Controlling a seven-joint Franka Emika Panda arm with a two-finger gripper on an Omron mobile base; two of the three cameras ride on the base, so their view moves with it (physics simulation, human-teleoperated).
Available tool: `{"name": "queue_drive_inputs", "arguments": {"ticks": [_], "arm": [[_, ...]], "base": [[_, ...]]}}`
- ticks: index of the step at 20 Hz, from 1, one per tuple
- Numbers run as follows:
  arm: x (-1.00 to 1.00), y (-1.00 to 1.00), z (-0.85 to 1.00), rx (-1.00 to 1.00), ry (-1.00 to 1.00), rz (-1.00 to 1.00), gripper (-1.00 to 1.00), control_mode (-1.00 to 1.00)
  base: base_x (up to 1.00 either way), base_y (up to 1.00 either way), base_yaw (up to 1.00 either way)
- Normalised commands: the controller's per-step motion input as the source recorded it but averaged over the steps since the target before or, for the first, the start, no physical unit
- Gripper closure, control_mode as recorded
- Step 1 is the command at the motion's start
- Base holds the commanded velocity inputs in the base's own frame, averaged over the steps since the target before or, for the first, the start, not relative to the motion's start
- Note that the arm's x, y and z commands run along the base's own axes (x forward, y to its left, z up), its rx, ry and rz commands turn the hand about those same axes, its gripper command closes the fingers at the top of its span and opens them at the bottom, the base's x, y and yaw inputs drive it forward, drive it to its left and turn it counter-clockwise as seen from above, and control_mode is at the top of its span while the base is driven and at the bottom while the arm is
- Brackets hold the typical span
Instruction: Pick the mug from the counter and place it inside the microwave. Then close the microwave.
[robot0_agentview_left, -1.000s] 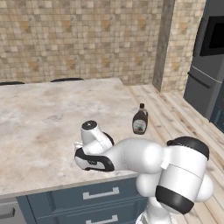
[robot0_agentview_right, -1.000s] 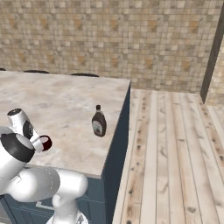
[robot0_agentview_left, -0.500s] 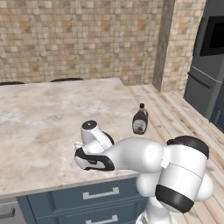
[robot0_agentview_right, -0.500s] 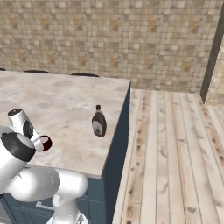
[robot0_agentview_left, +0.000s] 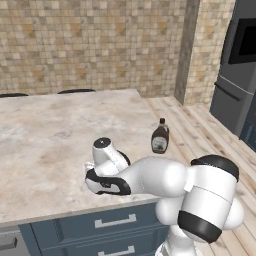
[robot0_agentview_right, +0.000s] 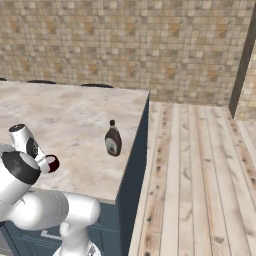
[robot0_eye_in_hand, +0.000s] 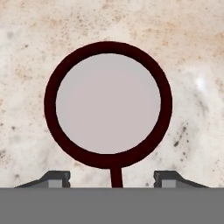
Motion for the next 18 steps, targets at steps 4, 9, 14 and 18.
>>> {"name": "queue_drive_inputs", "arguments": {"ticks": [4, 9, 14, 18], "arm": [[0.0, 0.0, 0.0, 0.0, 0.0, 0.0, 1.0, -1.0], [0.0, 0.0, 0.0, 0.0, 0.0, 0.0, 1.0, -1.0], [0.0, 0.0, 0.0, 0.0, 0.0, 0.0, 1.0, -1.0], [-0.02, -0.02, 0.0, 0.0, 0.0, 0.0, 1.0, -1.0]], "base": [[0.0, 0.0, 0.0], [0.0, 0.0, 0.0], [0.0, 0.0, 0.0], [0.0, 0.0, 0.0]]}}
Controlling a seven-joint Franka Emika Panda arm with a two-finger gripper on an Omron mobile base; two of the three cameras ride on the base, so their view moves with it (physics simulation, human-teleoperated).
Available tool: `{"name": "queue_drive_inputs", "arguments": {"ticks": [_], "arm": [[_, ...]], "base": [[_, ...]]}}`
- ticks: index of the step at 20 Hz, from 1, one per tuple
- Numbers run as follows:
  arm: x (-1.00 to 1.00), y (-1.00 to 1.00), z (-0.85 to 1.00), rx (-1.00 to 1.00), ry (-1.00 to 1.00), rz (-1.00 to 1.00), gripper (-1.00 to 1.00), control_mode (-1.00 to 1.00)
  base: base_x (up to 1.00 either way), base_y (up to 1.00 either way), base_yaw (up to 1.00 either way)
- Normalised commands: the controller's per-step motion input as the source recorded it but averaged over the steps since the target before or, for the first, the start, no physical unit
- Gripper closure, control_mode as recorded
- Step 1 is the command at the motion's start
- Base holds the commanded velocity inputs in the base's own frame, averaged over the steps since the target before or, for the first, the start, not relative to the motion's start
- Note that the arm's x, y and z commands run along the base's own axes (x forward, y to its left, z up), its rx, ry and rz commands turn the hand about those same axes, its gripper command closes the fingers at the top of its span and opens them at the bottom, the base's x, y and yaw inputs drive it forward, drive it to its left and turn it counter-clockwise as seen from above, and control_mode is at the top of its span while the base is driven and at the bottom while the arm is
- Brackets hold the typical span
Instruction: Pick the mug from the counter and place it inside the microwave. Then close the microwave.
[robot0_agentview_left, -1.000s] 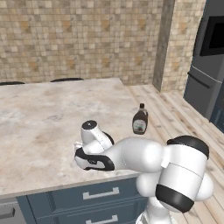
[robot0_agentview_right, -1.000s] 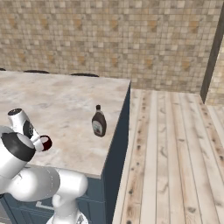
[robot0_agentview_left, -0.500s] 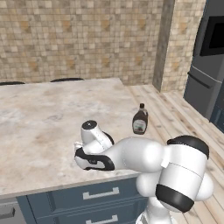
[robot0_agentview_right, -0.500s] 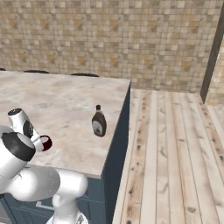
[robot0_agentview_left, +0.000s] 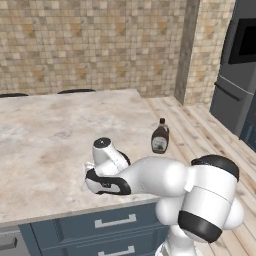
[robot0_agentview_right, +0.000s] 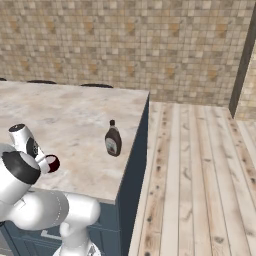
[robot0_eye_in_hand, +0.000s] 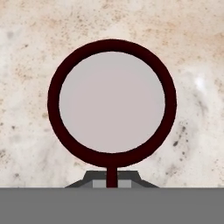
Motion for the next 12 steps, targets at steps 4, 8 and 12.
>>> {"name": "queue_drive_inputs", "arguments": {"ticks": [4, 8, 12], "arm": [[-0.23, -0.19, 0.22, 0.02, 0.0, 0.08, 1.0, -1.0], [-0.43, -0.38, 0.47, 0.0, 0.0, 0.22, 1.0, -1.0], [-0.42, -0.52, 0.64, 0.0, 0.0, 0.26, 1.0, -1.0]], "base": [[0.0, 0.0, 0.0], [0.0, 0.0, 0.0], [0.0, 0.0, 0.0]]}}
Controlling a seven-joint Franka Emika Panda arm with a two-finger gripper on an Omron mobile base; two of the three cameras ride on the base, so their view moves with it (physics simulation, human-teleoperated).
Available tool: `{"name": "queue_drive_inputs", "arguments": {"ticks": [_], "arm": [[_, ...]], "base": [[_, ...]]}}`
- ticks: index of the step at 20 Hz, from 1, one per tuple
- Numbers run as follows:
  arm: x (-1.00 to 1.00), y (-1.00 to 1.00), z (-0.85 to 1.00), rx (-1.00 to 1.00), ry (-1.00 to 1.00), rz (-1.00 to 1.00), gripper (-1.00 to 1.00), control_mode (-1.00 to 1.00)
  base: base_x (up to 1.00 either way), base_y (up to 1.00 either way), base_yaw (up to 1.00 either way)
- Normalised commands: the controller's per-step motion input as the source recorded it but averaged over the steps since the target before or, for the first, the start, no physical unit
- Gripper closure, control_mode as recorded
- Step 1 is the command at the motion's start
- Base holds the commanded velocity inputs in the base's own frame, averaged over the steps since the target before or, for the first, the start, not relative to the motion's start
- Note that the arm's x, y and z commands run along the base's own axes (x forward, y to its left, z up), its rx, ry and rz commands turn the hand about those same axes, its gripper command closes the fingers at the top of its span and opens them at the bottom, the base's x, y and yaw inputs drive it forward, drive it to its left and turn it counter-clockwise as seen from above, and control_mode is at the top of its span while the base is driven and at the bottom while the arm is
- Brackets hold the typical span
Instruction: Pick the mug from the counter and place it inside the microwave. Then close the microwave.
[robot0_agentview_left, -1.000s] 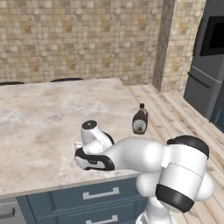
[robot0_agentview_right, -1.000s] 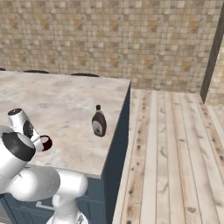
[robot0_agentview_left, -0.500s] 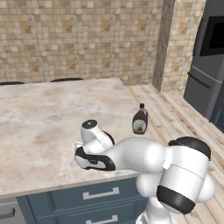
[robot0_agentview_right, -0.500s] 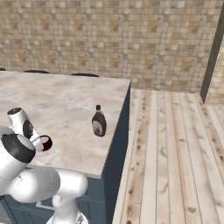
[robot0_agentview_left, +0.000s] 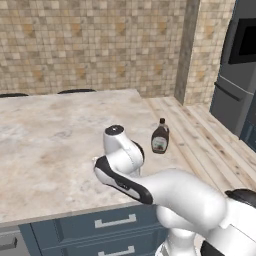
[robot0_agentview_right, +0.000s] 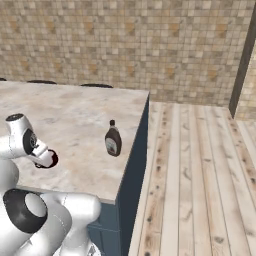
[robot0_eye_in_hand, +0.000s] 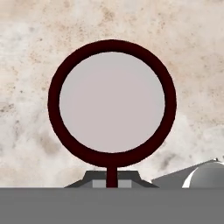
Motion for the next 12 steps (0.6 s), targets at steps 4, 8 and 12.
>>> {"name": "queue_drive_inputs", "arguments": {"ticks": [4, 8, 12], "arm": [[-0.16, -0.61, 0.48, 0.0, 0.0, 0.24, 1.0, -1.0], [0.0, -0.63, 0.22, 0.0, 0.01, 0.21, 1.0, -1.0], [0.0, -0.64, 0.3, 0.0, 0.02, 0.21, 1.0, -1.0]], "base": [[0.0, 0.0, 0.0], [0.0, 0.0, 0.0], [0.0, 0.0, 0.0]]}}
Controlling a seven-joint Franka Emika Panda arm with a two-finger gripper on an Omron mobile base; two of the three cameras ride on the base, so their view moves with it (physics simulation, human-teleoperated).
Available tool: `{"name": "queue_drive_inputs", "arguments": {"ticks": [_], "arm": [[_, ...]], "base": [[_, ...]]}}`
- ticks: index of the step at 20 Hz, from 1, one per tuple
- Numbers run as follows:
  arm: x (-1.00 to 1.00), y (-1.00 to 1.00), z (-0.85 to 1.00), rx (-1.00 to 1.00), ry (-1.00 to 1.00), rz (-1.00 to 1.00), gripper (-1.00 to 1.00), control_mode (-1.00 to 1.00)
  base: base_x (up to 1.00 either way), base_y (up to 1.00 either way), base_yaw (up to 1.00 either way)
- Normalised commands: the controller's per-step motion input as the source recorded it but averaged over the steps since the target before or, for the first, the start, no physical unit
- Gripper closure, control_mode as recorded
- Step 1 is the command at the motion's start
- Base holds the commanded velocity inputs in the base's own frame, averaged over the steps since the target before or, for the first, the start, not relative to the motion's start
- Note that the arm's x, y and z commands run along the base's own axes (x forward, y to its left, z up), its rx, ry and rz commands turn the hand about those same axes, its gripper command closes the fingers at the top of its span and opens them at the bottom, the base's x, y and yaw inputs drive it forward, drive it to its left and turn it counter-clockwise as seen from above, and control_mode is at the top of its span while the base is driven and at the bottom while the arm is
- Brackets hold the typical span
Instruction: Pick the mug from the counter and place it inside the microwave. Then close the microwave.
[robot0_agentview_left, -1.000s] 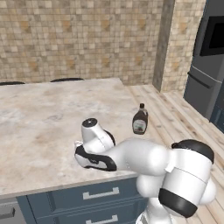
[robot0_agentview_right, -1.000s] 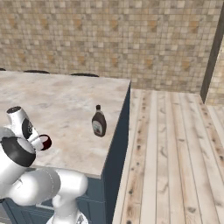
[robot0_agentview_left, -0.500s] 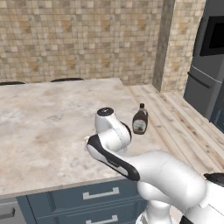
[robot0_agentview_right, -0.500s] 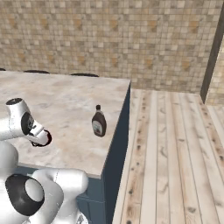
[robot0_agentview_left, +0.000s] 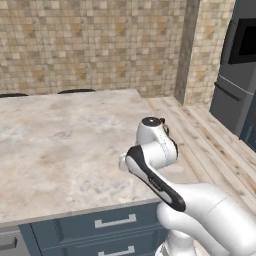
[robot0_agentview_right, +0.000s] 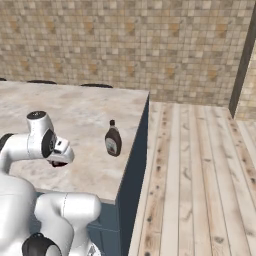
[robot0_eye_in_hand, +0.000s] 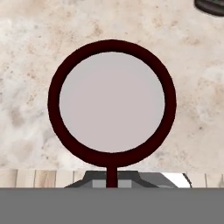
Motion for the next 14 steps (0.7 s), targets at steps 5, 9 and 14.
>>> {"name": "queue_drive_inputs", "arguments": {"ticks": [5, 9, 14], "arm": [[0.0, -0.54, 0.36, 0.0, 0.05, 0.18, 1.0, -1.0], [0.0, -0.53, 0.38, 0.0, 0.08, 0.16, 1.0, -1.0], [0.0, -0.58, 0.15, 0.0, 0.09, 0.07, 1.0, -1.0]], "base": [[0.0, 0.0, 0.0], [0.0, 0.0, 0.0], [0.0, 0.0, 0.0]]}}
